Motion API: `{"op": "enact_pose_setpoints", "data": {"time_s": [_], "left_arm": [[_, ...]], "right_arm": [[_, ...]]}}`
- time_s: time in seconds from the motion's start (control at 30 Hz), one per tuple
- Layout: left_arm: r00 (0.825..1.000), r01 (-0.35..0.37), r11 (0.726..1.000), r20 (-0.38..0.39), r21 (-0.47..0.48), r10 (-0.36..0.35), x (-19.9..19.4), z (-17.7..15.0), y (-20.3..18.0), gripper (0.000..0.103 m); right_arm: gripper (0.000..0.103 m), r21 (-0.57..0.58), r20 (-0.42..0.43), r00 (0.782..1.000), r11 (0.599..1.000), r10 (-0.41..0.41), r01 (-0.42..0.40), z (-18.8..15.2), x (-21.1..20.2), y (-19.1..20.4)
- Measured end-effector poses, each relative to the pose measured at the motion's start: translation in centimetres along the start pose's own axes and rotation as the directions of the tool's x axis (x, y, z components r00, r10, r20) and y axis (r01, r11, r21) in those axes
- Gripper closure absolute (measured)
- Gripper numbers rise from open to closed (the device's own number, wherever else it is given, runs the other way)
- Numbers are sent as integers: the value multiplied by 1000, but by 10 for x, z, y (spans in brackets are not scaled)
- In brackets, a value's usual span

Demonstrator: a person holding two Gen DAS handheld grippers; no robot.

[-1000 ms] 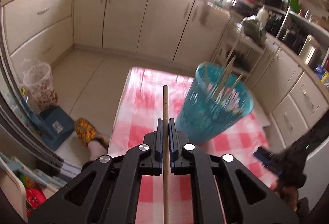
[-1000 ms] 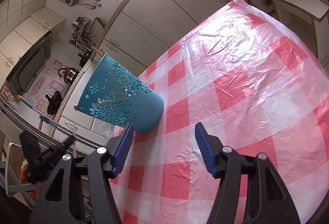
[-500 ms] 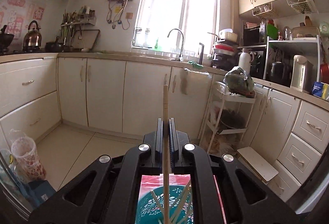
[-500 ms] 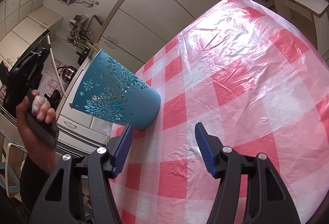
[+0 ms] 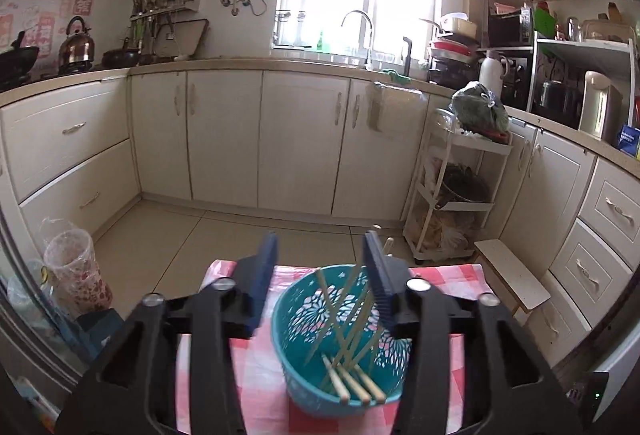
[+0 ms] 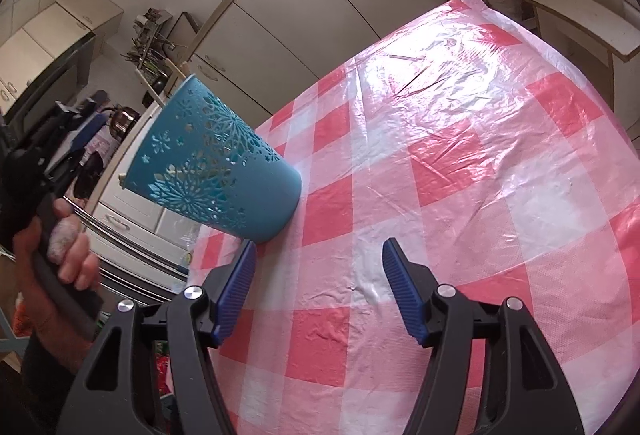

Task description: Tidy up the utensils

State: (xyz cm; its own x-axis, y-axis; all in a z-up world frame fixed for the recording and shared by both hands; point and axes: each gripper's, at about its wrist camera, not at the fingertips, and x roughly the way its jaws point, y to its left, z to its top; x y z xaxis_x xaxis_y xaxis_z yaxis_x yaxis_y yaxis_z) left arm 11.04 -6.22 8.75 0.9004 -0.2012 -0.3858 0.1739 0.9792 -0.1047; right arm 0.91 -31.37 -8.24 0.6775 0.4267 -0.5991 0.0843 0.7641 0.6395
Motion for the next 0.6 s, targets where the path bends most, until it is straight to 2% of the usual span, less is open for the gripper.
{"op": "enact_pose_setpoints", "data": {"time_s": [0.1,0.2,0.23,0.37,0.5,0.6], "left_arm": [[1000,-29,999,-7,-23,29,-36,-16,19,27],[998,-49,998,-39,-41,47,-61,-38,37,18],[997,-52,997,-55,-50,49,-67,-46,43,17],[987,-59,994,-154,-95,44,-79,-80,68,12],[961,-52,993,-277,-104,21,-74,-107,83,10],[944,-50,993,-330,-103,13,-70,-118,92,9]], "right_arm": [[40,-82,29,997,994,-76,78,-8,0,13],[37,-180,88,983,968,-161,175,-19,-2,30],[33,-203,111,976,957,-186,205,-23,-2,34],[30,-258,163,955,923,-250,286,-39,-2,47],[22,-256,192,935,904,-299,342,-53,-4,48],[19,-239,207,921,896,-329,373,-54,-6,48]]}}
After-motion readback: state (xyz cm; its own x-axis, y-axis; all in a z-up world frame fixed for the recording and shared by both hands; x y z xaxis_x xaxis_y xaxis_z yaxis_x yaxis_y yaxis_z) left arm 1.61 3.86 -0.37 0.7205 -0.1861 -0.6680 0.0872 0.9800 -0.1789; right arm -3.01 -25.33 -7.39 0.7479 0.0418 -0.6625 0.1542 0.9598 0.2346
